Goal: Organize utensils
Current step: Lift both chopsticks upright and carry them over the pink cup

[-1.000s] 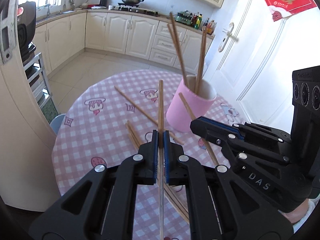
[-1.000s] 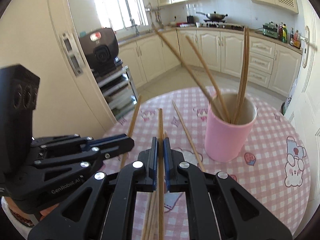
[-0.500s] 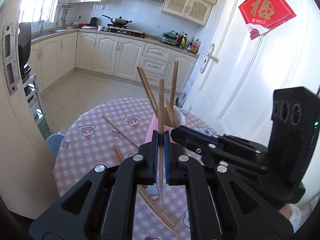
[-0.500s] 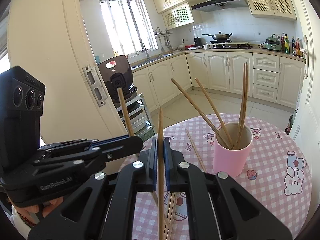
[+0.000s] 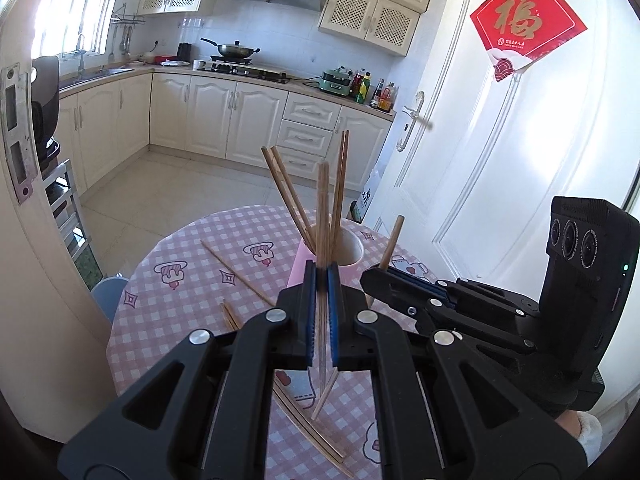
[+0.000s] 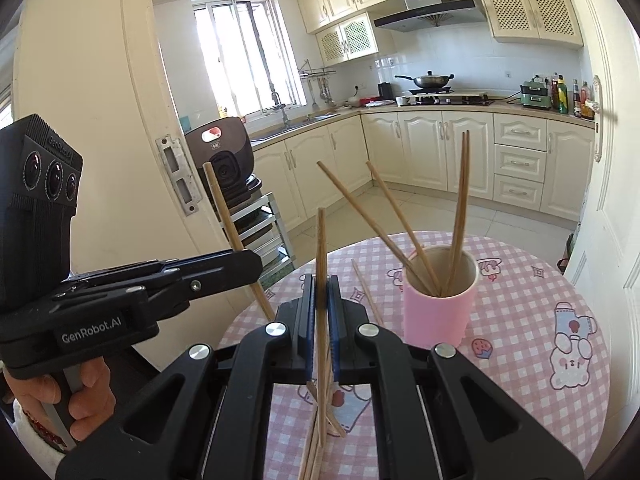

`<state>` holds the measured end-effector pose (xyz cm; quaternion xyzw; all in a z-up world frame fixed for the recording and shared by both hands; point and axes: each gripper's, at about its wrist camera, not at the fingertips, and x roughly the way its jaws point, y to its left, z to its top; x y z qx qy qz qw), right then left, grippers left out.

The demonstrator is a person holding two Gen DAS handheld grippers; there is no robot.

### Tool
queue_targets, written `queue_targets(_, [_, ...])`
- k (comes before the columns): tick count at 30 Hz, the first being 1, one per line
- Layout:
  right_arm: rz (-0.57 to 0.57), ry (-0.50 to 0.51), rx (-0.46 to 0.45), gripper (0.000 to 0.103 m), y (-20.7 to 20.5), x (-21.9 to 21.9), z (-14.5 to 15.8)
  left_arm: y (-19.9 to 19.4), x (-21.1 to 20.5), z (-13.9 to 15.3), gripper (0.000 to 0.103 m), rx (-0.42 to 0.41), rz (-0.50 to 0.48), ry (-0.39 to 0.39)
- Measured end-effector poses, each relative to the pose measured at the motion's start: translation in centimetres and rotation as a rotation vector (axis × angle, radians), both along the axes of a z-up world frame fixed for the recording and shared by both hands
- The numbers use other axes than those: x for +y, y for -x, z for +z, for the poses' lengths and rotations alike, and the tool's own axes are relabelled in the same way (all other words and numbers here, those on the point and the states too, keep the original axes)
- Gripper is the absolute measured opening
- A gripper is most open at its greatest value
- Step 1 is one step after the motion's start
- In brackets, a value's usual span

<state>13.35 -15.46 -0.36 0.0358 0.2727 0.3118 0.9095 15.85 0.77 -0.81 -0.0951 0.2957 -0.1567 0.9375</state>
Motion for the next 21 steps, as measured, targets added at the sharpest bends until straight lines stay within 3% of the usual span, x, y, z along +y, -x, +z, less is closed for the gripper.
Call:
queue_targets(10, [-0.068,0.003,-0.084,0.005,-0.7,-2.6,2.8,-1.6,-1.3,2.4,0.006,-0.047,-0.012,-0.002])
queue_targets(21, [-0.175,-0.03,-0.224,0.005,-2.7,-4.7,6.9,-4.4,-3.3,7.4,0.006,-0.169,-0.007,0.0])
